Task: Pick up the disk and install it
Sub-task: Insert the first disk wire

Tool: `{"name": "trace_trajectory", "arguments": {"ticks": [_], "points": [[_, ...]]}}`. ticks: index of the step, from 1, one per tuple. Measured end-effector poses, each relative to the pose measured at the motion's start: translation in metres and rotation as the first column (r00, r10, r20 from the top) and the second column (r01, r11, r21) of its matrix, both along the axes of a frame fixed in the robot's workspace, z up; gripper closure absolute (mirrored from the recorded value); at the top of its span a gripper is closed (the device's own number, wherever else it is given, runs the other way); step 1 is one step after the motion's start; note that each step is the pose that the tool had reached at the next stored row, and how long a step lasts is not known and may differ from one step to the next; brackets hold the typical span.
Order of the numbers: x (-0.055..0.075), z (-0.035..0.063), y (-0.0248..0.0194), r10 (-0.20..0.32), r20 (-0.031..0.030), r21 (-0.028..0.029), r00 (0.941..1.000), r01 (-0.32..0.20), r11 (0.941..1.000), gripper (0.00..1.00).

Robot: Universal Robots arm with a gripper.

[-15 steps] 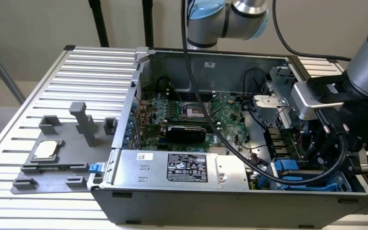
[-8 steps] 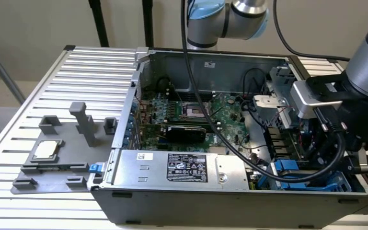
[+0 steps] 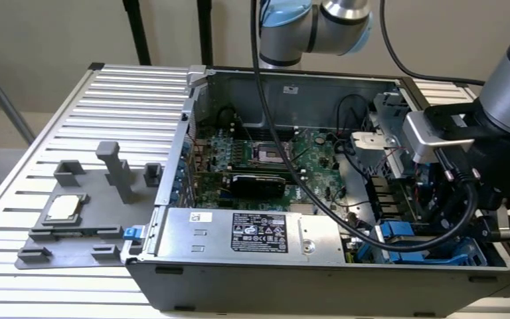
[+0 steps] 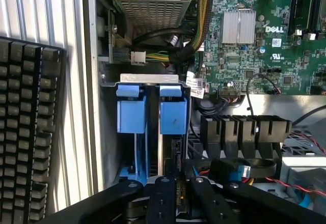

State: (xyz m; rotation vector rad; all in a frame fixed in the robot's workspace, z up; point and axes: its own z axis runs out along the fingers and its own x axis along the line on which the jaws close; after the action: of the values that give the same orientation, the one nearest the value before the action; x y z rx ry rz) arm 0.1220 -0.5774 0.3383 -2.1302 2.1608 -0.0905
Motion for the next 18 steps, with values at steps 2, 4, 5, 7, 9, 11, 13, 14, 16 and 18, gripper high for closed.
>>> {"name": "trace_trajectory", "arguments": {"ticks": [2,4,5,7,9,11,13,14,16,18], "points": [[0.0002,-0.0002,0.0001,-0.002,0.0,0.0,1.0,0.002,1.0,0.83],[0.0002,-0.0003,0.0006,-0.002,0.0001,-0.0001,1.0,0.002,1.0,0.83],[0.0002,-0.0004,0.001,-0.002,0.0001,-0.0002,1.0,0.002,1.0,0.83],[0.0003,-0.0007,0.0021,-0.002,0.0002,-0.0001,1.0,0.002,1.0,0.83],[0.0003,-0.0009,0.003,-0.002,0.0001,-0.0001,1.0,0.002,1.0,0.83],[0.0003,-0.001,0.0031,-0.002,0.0001,-0.0009,1.0,0.002,1.0,0.83],[0.0003,-0.0012,0.0031,-0.002,0.0001,-0.0019,1.0,0.002,1.0,0.83],[0.0005,-0.0012,0.0031,-0.003,0.0,-0.0023,1.0,0.003,1.0,0.83],[0.0015,-0.0015,0.0031,-0.003,0.0,-0.0024,1.0,0.003,1.0,0.83],[0.0023,-0.0013,0.0032,-0.003,0.0001,-0.0037,1.0,0.003,1.0,0.83]]}}
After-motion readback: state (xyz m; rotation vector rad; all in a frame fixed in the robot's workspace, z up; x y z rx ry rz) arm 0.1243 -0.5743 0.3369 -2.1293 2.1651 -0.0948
